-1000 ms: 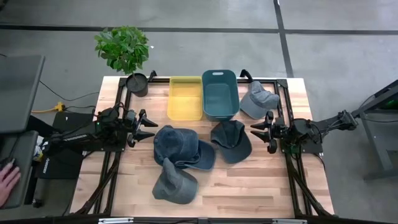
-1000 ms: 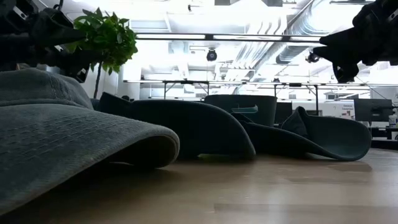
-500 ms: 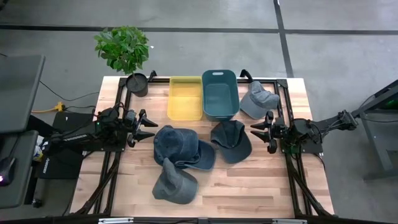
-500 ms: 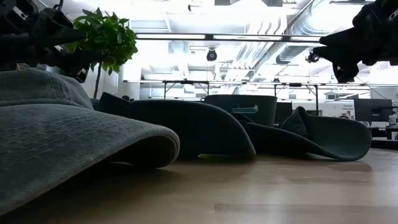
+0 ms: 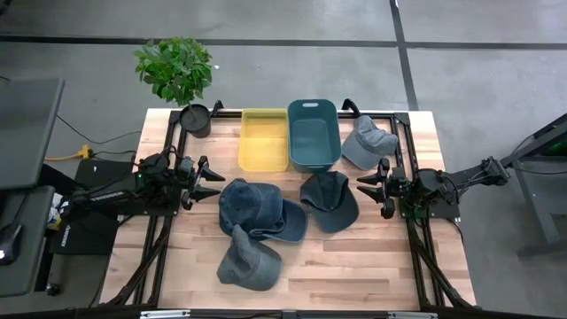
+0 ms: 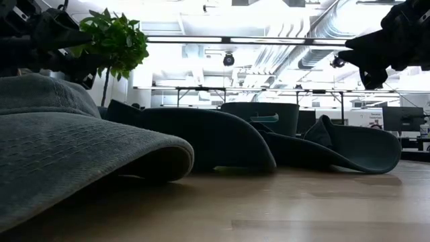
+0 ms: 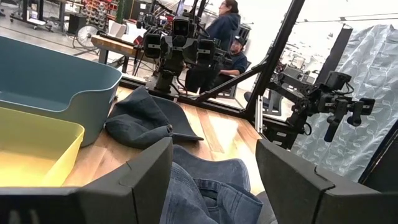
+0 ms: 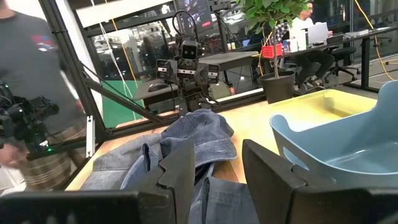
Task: Pick & Place hat
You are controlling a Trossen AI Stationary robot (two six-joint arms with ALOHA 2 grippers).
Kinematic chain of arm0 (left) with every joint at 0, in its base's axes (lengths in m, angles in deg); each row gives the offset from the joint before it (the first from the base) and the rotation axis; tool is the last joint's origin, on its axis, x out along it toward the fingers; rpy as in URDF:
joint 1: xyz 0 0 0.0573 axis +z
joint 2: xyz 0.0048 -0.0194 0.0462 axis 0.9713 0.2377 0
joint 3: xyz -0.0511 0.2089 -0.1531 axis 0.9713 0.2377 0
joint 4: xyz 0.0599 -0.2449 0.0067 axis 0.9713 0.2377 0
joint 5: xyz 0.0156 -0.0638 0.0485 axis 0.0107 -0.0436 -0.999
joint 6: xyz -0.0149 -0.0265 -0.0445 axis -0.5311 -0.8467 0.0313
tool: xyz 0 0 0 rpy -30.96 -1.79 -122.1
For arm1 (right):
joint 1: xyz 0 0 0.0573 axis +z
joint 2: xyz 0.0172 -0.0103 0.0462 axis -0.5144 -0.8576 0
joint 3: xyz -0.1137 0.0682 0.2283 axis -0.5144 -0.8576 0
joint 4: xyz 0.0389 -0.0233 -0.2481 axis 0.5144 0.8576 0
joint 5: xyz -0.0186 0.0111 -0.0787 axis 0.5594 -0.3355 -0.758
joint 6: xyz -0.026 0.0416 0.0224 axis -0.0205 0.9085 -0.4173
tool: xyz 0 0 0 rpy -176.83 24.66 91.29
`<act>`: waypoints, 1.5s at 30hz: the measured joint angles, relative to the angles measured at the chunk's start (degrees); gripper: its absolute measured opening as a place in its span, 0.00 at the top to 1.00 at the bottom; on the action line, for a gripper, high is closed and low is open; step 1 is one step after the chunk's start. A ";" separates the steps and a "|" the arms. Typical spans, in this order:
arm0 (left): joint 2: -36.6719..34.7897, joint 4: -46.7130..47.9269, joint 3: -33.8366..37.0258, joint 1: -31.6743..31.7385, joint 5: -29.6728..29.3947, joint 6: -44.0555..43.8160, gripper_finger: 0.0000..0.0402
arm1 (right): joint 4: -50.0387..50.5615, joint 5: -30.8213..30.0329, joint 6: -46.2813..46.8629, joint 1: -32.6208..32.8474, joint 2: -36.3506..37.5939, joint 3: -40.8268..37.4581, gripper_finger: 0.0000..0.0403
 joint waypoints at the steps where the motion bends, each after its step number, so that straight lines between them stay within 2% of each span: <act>1: 0.01 0.00 0.00 0.00 -0.02 -0.01 0.43 | -0.02 0.02 0.00 0.00 0.00 0.00 0.68; 39: 0.00 -0.01 -0.01 0.00 -0.34 0.04 0.43 | -0.01 0.00 0.00 0.00 0.01 0.00 0.68; 42: 0.00 -0.13 0.00 -0.02 -4.21 -0.22 0.43 | -0.02 0.00 0.00 0.01 0.02 0.00 0.68; 45: 0.00 0.01 -0.47 0.00 -6.10 -4.64 0.43 | 0.00 0.00 0.00 0.00 0.00 0.00 0.68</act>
